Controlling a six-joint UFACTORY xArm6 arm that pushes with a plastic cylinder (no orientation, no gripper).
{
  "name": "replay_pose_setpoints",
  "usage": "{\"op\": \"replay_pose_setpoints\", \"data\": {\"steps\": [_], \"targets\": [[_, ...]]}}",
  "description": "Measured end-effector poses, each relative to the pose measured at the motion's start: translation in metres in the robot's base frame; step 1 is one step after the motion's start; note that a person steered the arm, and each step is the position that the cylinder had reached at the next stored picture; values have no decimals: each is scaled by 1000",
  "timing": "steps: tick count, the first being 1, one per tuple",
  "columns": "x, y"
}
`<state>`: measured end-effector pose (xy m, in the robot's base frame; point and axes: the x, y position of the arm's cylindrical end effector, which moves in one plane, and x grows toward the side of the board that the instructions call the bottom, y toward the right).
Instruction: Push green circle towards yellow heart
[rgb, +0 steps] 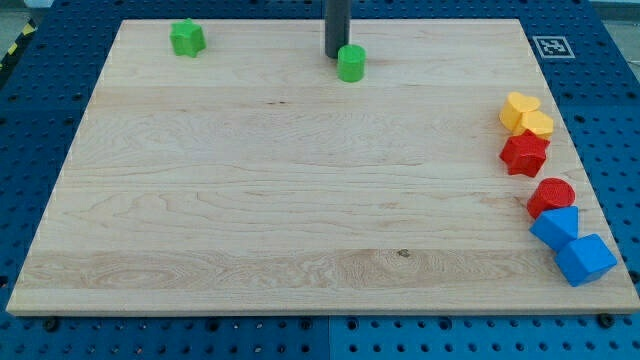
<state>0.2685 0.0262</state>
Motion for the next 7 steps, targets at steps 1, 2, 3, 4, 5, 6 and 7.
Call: {"op": "replay_pose_setpoints", "data": {"steps": [1,2,3,4,5,6,7], "targets": [[18,-15],[43,-42],[63,-8],[11,12],[8,12],[-1,10],[7,44]]}}
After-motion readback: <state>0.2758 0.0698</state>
